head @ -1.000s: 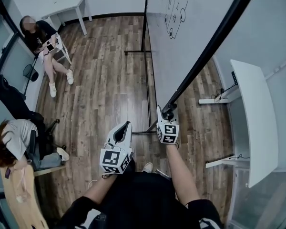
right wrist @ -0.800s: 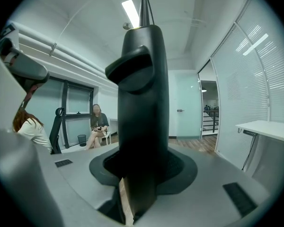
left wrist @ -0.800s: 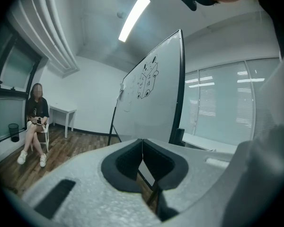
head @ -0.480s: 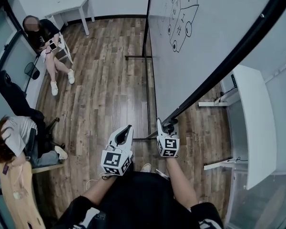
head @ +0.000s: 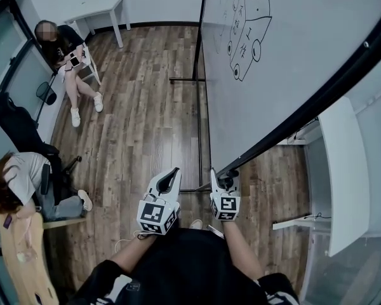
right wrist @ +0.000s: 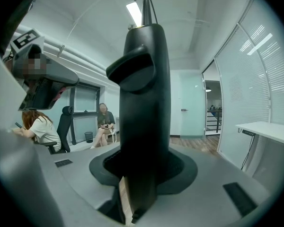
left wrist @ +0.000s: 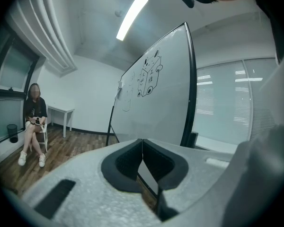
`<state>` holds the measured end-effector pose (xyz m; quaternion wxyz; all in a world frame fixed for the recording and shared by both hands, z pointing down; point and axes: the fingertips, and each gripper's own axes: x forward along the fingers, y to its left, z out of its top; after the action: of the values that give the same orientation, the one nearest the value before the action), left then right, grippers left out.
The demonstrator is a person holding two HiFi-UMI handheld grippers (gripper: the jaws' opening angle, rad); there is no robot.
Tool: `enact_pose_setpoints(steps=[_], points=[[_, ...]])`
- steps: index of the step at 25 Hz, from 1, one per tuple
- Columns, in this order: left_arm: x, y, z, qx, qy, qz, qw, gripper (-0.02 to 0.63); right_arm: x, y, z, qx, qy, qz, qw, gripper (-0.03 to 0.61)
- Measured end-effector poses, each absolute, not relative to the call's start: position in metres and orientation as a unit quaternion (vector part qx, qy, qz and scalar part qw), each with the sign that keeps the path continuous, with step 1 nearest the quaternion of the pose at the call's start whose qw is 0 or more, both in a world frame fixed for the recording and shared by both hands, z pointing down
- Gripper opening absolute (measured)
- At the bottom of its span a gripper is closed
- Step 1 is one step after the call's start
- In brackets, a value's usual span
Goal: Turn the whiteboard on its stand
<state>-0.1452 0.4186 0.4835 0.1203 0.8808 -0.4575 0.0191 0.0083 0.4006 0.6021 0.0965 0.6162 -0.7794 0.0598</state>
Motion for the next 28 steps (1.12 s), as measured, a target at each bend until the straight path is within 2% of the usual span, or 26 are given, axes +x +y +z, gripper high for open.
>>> enact_pose_setpoints(steps=[6, 9, 19, 28], points=[[-0.141, 0.419, 0.48, 0.881, -0.458, 0.018, 0.114, 0.017, 0.006, 0.408, 0.603, 0.6, -0.786, 0.082, 0.123, 0.152], [-0.139, 0.422, 0.479, 0.883, -0.456, 0.02, 0.112, 0.017, 0.01, 0.422, 0.598, 0.602, -0.781, 0.1, 0.132, 0.172], [-0.134, 0.434, 0.466, 0.884, -0.457, 0.012, 0.102, 0.017, 0.019, 0.474, 0.568, 0.617, -0.765, 0.133, 0.128, 0.17], [-0.127, 0.453, 0.464, 0.884, -0.457, 0.009, 0.102, 0.017, 0.013, 0.497, 0.523, 0.612, -0.776, 0.141, 0.06, 0.041]])
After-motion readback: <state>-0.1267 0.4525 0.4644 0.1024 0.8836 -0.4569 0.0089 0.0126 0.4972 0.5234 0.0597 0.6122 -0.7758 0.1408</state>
